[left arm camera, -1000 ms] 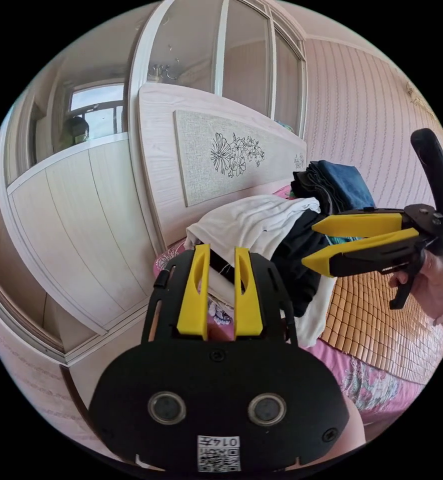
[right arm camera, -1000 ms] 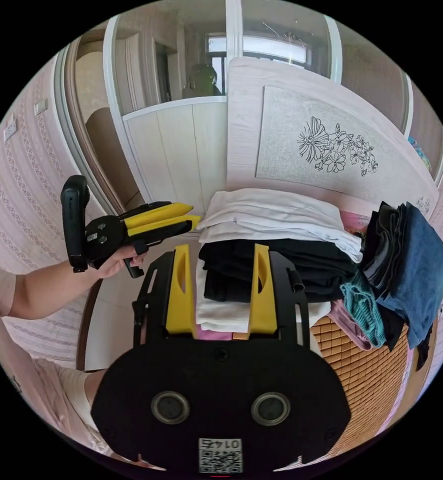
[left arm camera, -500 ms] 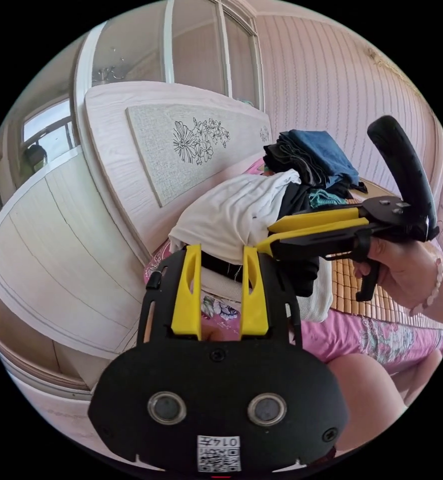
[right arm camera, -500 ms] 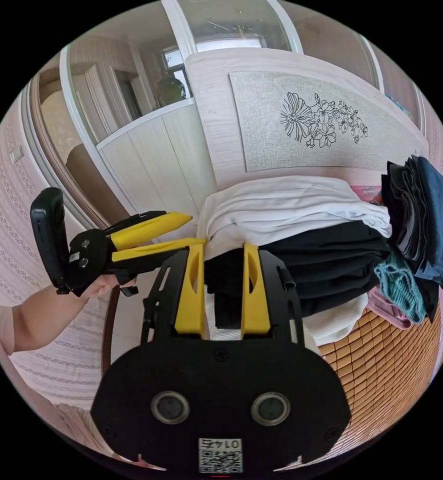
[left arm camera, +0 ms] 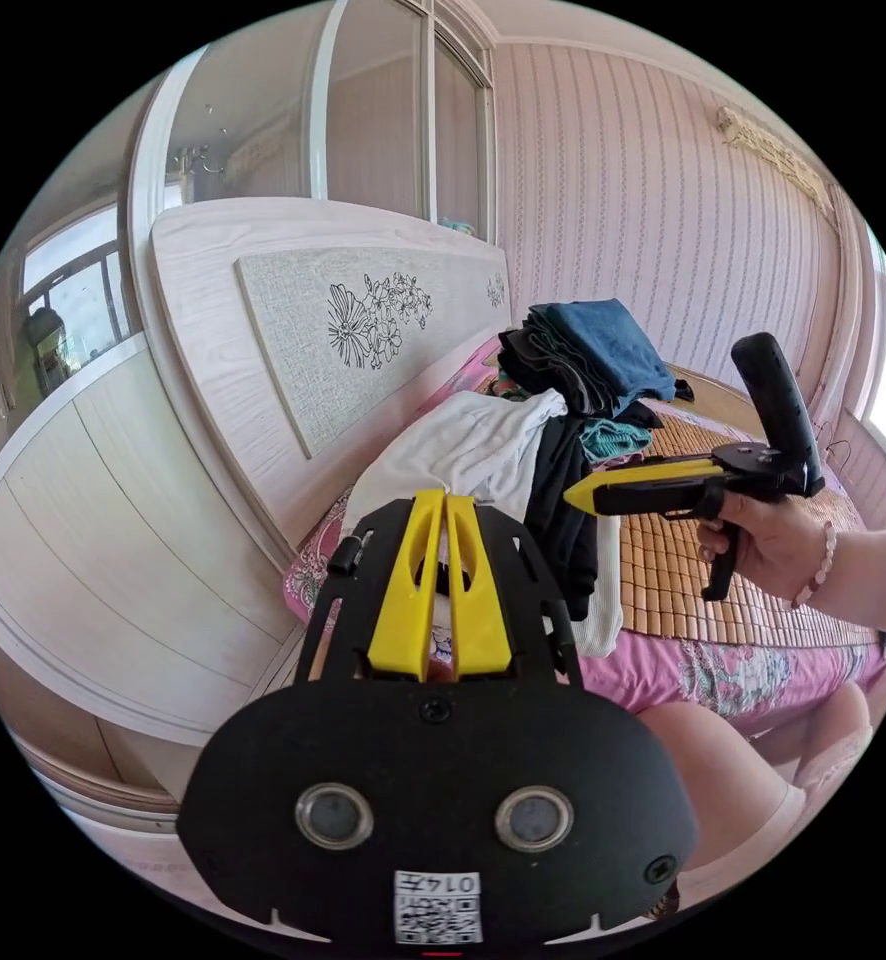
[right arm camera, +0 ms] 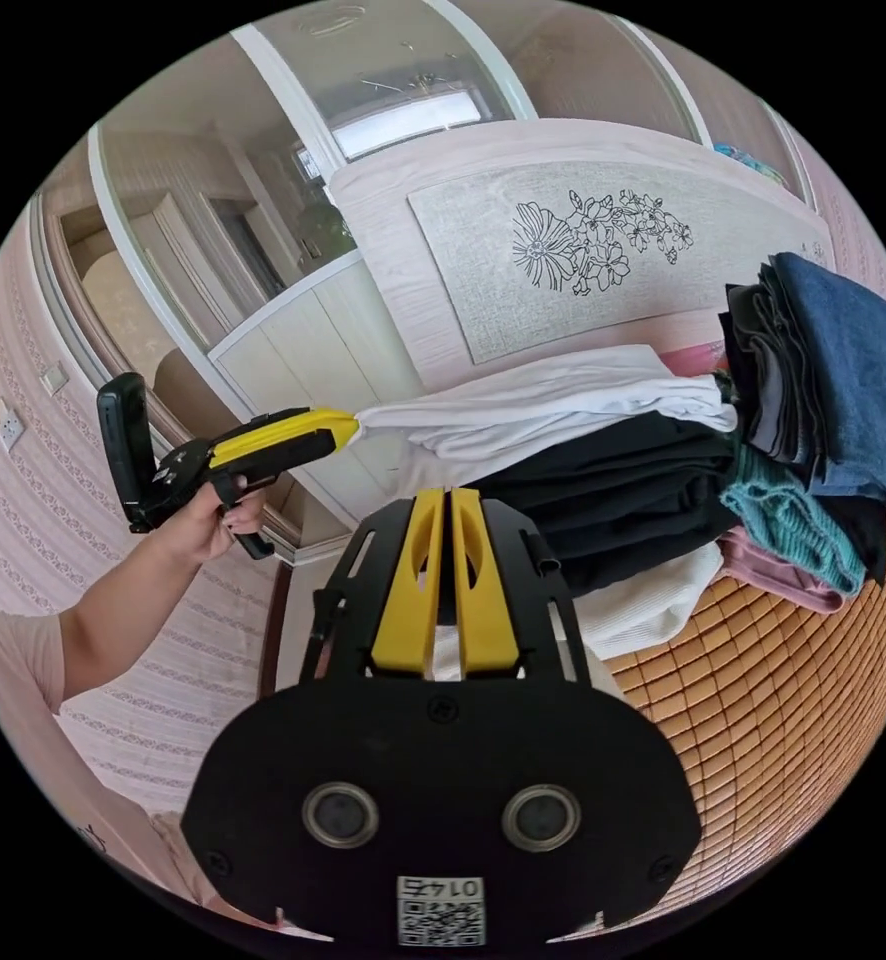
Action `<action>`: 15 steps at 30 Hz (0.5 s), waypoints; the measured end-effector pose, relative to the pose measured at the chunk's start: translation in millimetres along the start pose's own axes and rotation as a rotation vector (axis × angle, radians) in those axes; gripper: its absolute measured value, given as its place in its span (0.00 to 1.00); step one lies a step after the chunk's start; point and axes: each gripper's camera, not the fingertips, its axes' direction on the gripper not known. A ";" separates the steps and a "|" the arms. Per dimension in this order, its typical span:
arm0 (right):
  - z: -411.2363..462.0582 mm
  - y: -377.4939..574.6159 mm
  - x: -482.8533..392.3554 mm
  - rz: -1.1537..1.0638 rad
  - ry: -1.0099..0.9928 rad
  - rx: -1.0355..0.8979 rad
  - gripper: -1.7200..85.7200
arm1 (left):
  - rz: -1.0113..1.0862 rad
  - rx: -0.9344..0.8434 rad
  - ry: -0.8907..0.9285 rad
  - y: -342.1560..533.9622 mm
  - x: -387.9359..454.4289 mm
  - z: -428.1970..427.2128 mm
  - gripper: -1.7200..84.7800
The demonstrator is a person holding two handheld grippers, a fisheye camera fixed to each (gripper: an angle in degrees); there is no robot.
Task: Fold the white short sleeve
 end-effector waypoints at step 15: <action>-90.7 10.1 5.1 0.102 -0.105 0.101 0.02 | 0.034 0.154 -0.026 -14.7 -6.3 -74.5 0.01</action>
